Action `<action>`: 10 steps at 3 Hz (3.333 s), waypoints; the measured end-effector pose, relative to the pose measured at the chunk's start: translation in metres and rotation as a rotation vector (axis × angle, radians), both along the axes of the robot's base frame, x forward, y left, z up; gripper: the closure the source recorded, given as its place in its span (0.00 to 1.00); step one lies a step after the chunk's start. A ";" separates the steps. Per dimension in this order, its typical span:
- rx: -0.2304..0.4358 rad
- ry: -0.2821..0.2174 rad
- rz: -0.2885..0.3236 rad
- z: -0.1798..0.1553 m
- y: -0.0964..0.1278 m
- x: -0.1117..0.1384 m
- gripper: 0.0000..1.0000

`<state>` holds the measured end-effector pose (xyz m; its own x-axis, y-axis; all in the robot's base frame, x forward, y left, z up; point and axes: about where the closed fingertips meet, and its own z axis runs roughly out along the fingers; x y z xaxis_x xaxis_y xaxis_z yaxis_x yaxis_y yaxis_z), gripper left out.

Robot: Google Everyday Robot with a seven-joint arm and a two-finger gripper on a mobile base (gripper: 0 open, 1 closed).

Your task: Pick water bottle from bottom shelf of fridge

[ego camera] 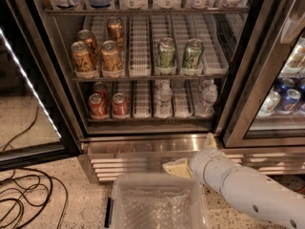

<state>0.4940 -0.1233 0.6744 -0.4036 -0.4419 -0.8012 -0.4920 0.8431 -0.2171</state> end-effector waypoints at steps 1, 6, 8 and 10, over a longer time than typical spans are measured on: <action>0.021 -0.053 -0.045 0.003 0.002 0.007 0.00; 0.181 -0.549 -0.244 0.008 0.053 0.073 0.00; 0.257 -0.624 -0.305 0.005 0.054 0.118 0.00; 0.359 -0.610 -0.275 0.001 0.066 0.154 0.00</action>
Offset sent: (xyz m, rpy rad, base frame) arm 0.0469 0.0168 0.0254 0.1334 -0.4524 -0.2129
